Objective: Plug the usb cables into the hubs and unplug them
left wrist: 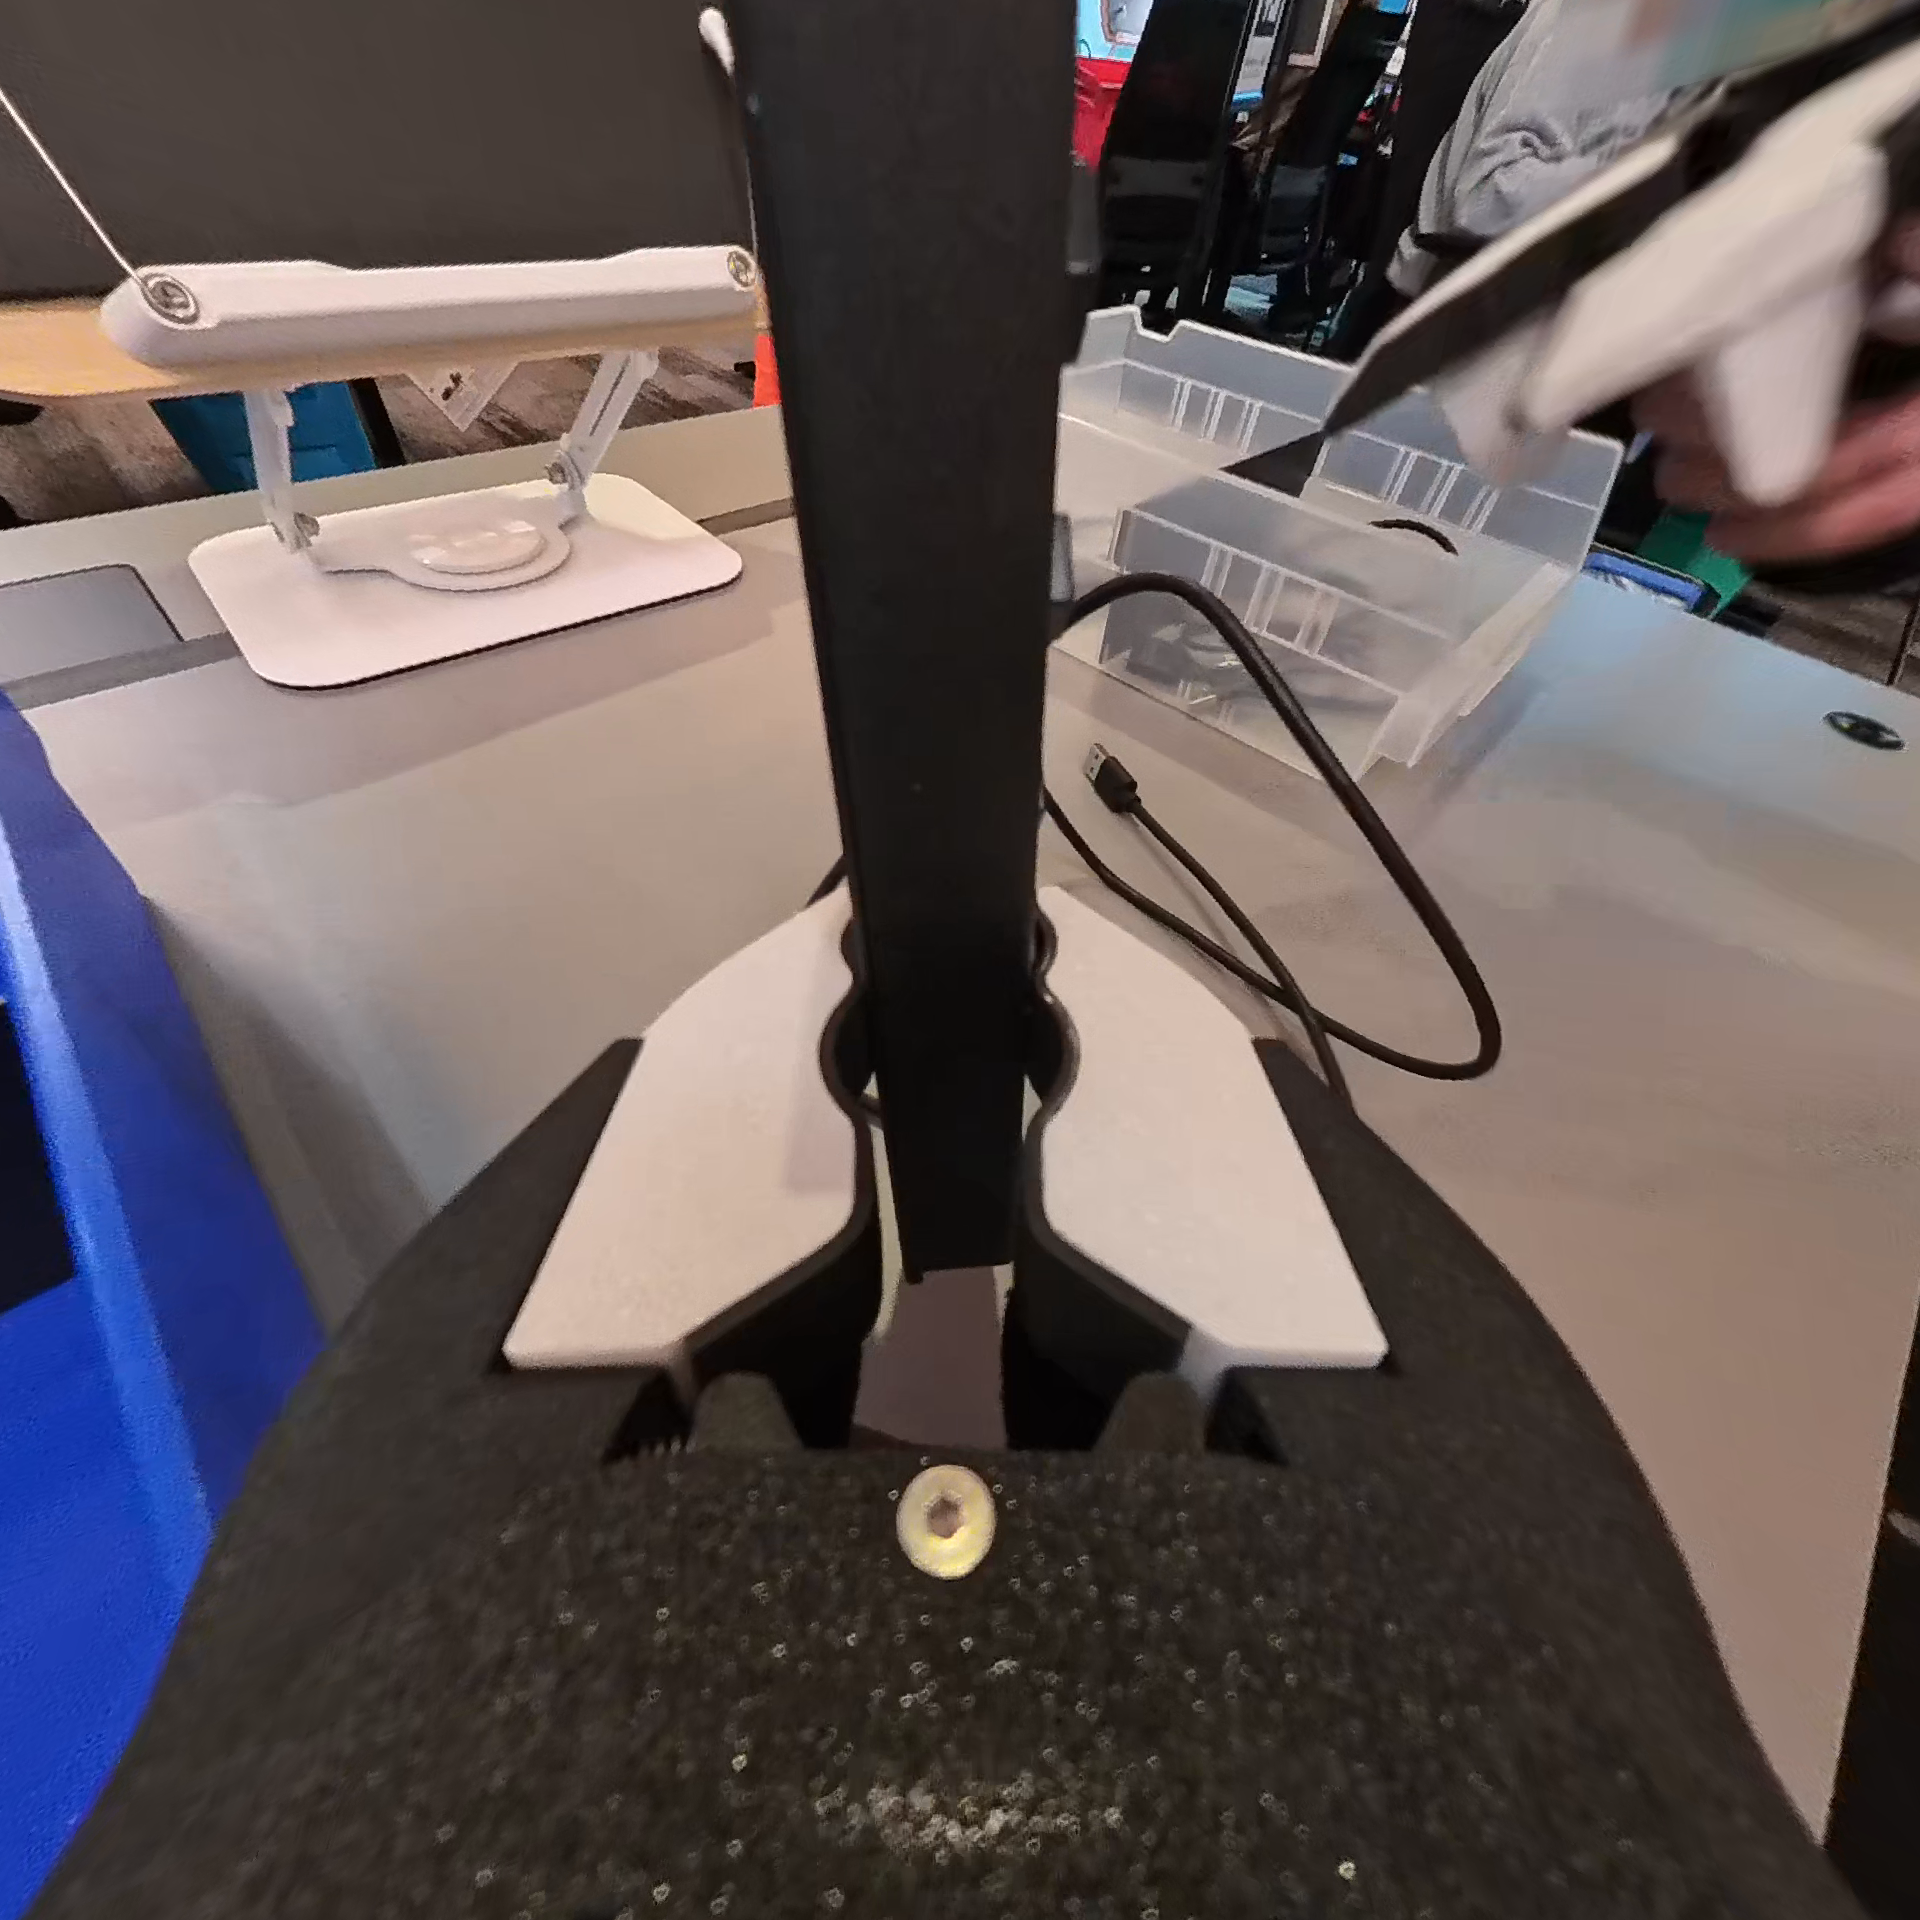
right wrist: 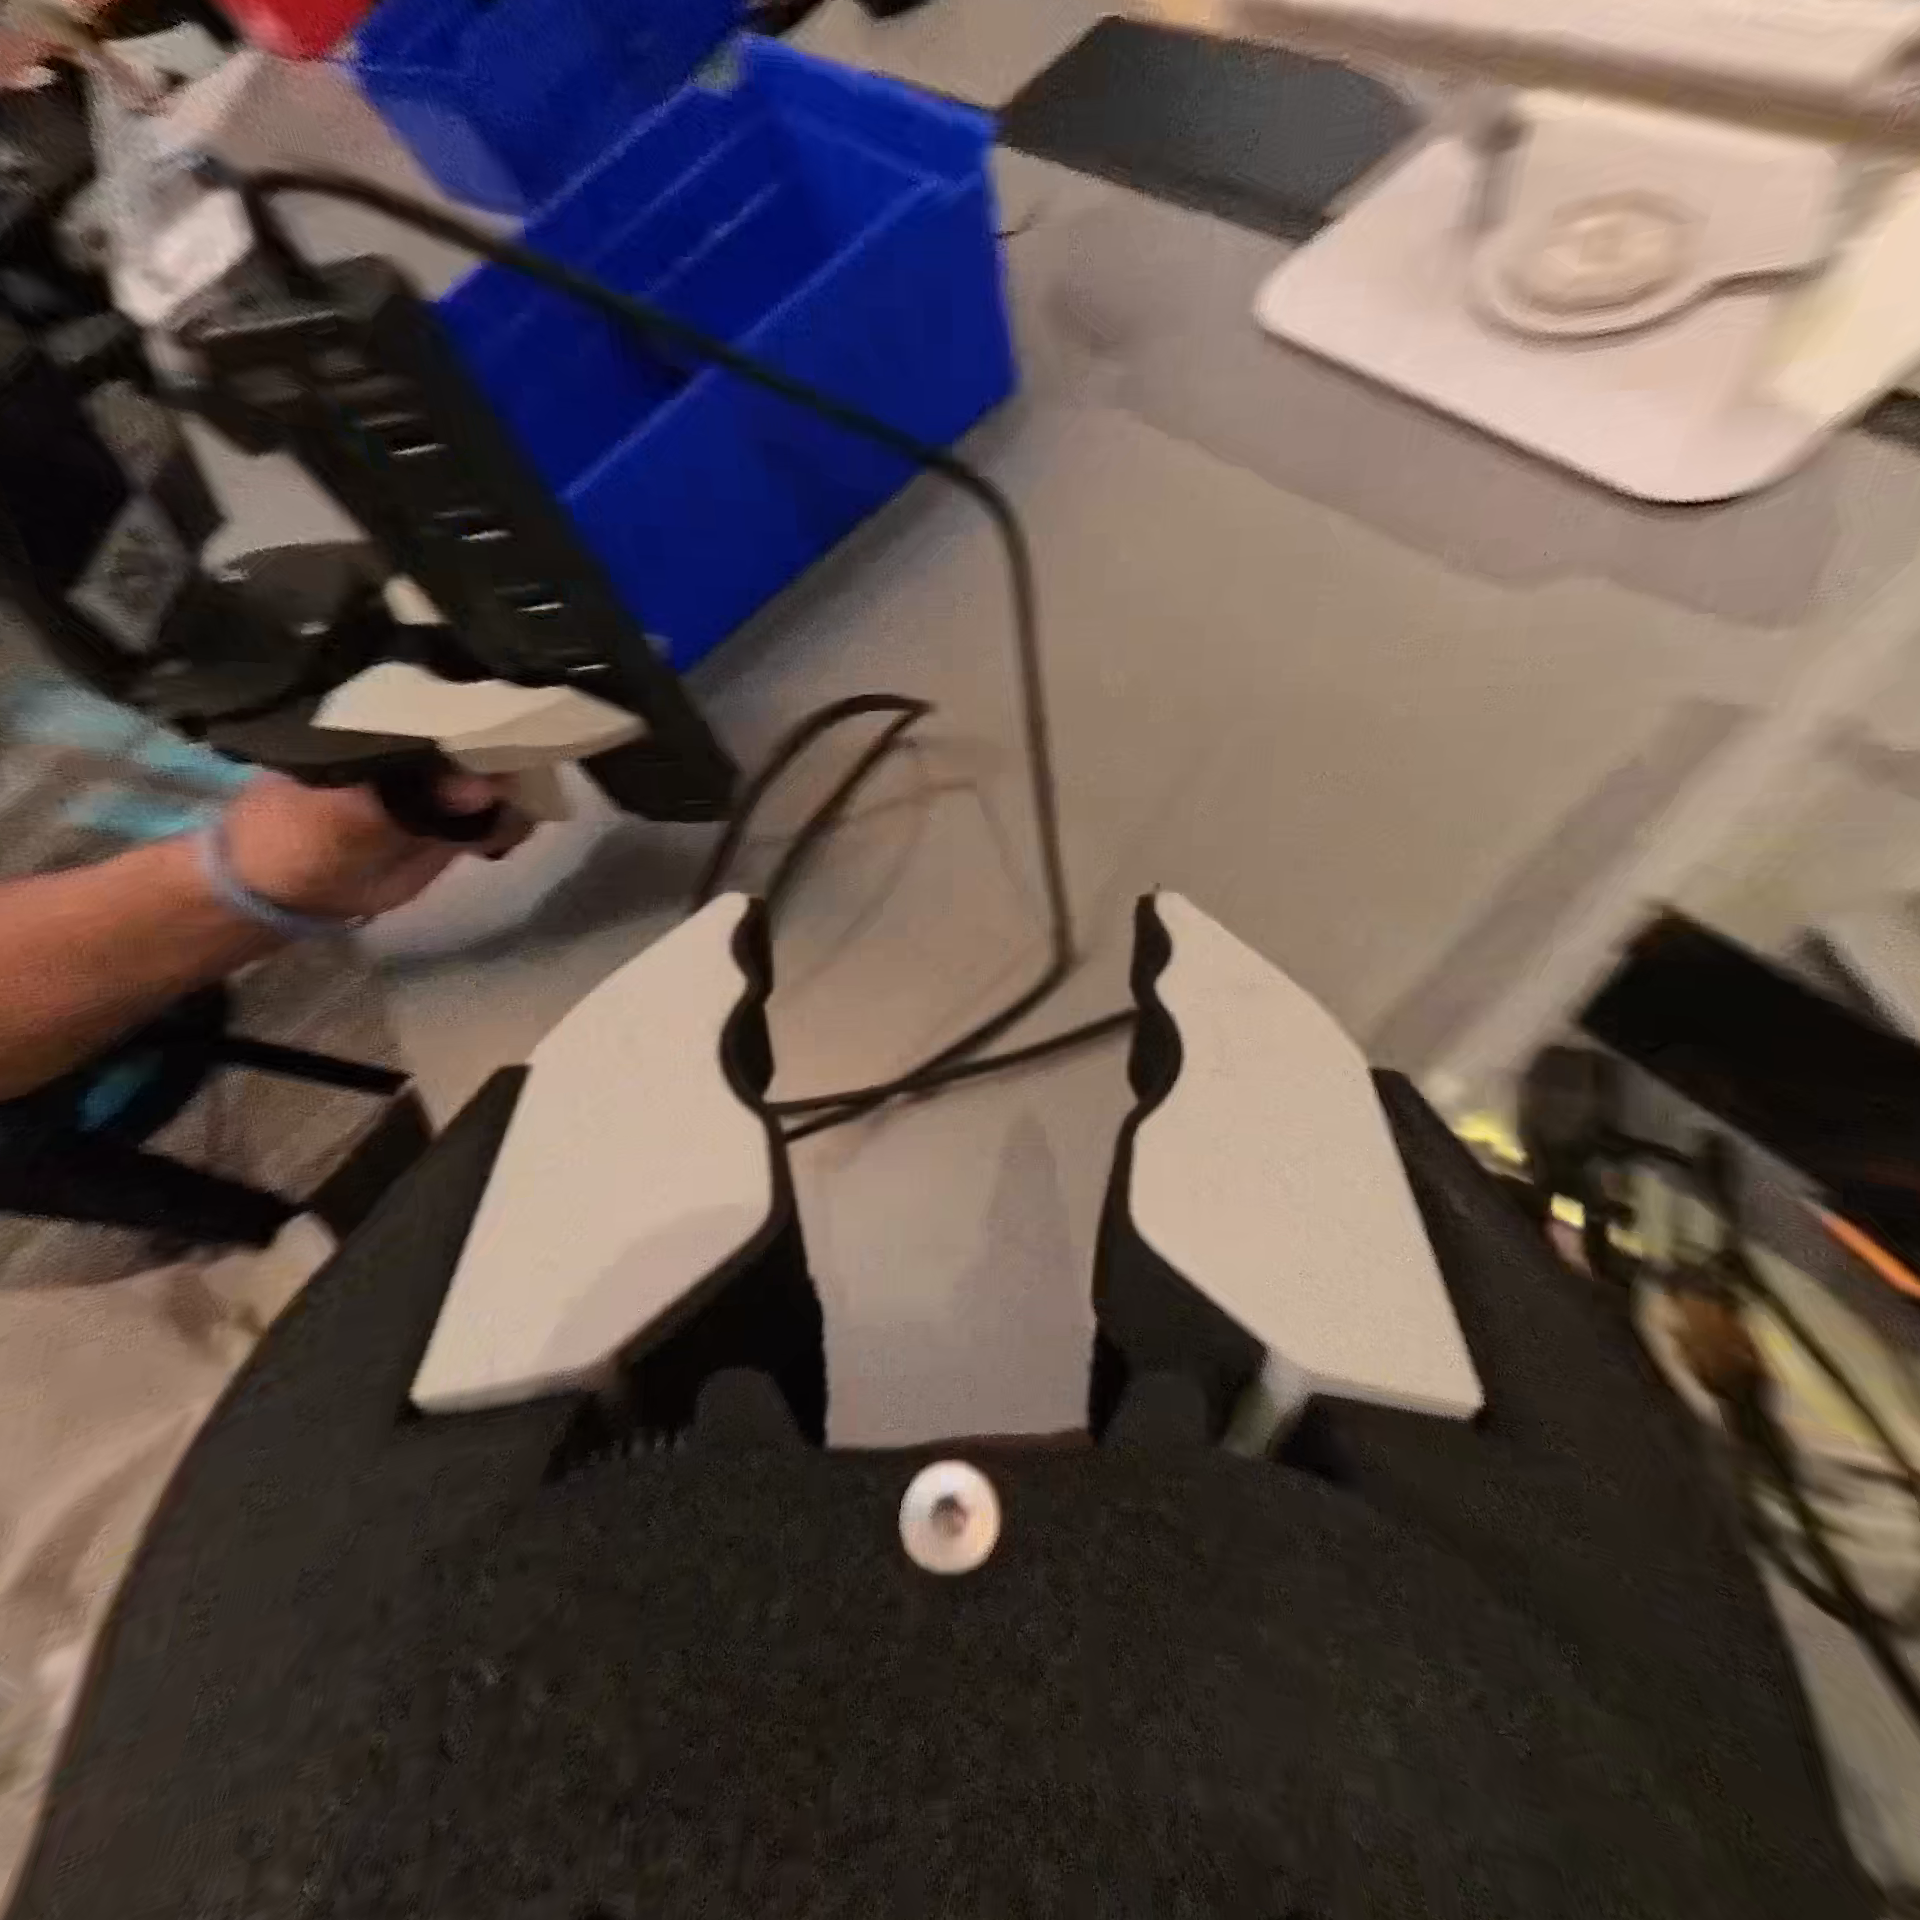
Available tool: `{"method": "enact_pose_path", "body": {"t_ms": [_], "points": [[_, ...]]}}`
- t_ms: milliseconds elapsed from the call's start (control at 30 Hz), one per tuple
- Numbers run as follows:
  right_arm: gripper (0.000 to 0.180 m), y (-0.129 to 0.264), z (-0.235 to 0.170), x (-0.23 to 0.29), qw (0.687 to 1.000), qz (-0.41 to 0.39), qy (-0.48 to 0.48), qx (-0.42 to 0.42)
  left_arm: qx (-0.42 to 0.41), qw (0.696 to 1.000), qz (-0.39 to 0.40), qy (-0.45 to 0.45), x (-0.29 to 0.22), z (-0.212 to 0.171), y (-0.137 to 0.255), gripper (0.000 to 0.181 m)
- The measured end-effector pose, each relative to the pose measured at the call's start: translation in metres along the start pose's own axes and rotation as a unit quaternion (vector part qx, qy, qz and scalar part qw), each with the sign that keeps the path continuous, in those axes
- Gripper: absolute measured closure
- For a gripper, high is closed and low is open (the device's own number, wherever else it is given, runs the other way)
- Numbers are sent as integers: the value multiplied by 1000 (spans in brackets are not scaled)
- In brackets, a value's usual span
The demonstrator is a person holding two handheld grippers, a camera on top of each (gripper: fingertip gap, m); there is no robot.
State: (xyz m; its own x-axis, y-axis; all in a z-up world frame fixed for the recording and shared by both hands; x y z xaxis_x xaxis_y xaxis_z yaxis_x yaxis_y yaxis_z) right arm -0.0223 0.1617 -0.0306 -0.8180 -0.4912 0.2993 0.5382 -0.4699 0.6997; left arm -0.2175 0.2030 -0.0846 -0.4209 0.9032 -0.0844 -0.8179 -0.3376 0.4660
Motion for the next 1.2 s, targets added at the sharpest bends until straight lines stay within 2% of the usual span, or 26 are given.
{"method": "enact_pose_path", "body": {"t_ms": [33, 100, 200, 267, 367, 433, 567, 600, 700, 833, 900, 967, 1067, 1200], "points": [[104, -16, -3, 24, 999, 41, 12, 5, 3, 1000, -5, 3, 0, -1, -1, 156], [88, -49, -11, 47, 998, 44, 36, 15, 8, 999, -33, 18, -4, -3, -4, 156], [83, -81, -7, 53, 998, 43, 54, -2, 7, 989, -138, 52, -20, -4, -6, 156], [82, -82, 7, 63, 993, 93, 61, -45, 8, 976, -208, 58, -34, -4, -5, 156], [89, -86, 17, 76, 982, 178, 49, -46, 12, 963, -265, 55, -50, -5, -5, 156], [101, -91, 17, 90, 967, 247, 48, -33, 15, 954, -294, 52, -60, -6, -5, 156], [109, -98, 14, 107, 947, 318, 29, -25, 29, 955, -294, 36, -68, -9, -8, 156], [115, -100, 13, 108, 946, 322, 22, -17, 31, 955, -291, 38, -68, -10, -9, 156], [144, -96, 8, 107, 946, 321, 40, -7, 35, 951, -304, 50, -69, -12, -11, 156], [149, -93, 8, 105, 962, 260, 86, -5, 37, 952, -298, 57, -69, -13, -14, 149], [149, -84, 15, 101, 968, 231, 101, -6, 25, 960, -275, 51, -64, -11, -13, 137], [149, -64, 31, 95, 970, 214, 118, -20, 15, 970, -241, 35, -57, -8, -12, 130], [149, -22, 67, 78, 975, 160, 148, -32, -2, 979, -204, 28, -48, -5, -9, 132], [149, 50, 125, 61, 976, 89, 196, -43, 1, 976, -210, 49, -44, -8, -10, 139]]}}
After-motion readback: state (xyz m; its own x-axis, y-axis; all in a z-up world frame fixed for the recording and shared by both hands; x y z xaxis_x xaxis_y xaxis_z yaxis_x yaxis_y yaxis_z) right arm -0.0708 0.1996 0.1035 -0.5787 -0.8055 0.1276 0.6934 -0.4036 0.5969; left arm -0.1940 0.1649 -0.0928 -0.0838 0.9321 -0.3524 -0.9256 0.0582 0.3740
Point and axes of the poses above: each gripper's, where its closed fingertips meet, y back along the fingers, z out of its top, x = y × z across the jaws, the point moved 3 cm from there along y, back along the fingers, and after that the axes turned 12 degrees about x, right-handed, at the moved point
